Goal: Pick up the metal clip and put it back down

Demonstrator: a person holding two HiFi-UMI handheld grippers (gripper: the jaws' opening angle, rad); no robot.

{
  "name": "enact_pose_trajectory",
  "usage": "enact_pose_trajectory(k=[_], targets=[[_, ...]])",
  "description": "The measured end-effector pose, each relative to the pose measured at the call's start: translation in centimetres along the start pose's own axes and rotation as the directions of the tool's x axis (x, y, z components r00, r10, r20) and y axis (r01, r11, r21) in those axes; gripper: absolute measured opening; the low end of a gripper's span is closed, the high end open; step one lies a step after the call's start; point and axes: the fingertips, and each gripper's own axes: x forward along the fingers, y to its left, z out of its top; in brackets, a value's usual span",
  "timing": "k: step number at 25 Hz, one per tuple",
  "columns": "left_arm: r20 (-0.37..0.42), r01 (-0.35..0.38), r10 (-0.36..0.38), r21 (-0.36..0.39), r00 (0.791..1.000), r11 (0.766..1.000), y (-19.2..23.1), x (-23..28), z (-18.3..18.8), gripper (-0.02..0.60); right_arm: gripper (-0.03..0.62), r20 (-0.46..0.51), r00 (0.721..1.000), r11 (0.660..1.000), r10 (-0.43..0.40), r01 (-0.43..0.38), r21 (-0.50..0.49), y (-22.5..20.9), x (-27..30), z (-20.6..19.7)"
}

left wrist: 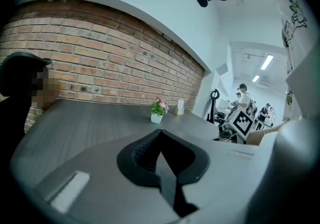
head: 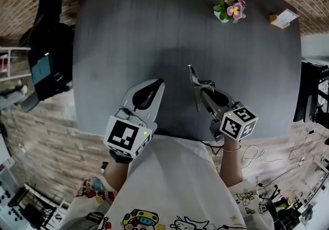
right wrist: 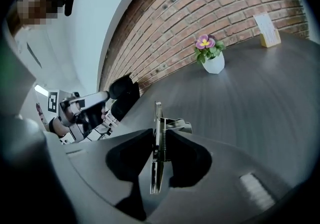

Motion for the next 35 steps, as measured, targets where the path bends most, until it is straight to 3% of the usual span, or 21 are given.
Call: enact_pose_trajectory(k=[9, 29, 35], targets=[[-0.027, 0.014, -0.014, -0.013, 1.0, 1.0, 0.2, 1.0, -0.8, 0.002, 0.093, -0.042, 0.999, 0.995, 0.009, -0.005, 0.095, -2.0, 1.4, -2.0], [-0.036, 0.015, -0.016, -0.025, 0.999, 1.0, 0.6, 1.1, -1.2, 0.002, 0.095, -0.155, 0.987, 0.986, 0.041, -0.014, 0.167, -2.4, 3.5, -4.7], [-0.032, 0.01, -0.011, -0.026, 0.999, 1.0, 0.8, 1.0, -1.3, 0.002, 0.099, -0.169, 0.982, 0.974, 0.086, -0.046, 0.223, -2.2, 3.9, -5.4]])
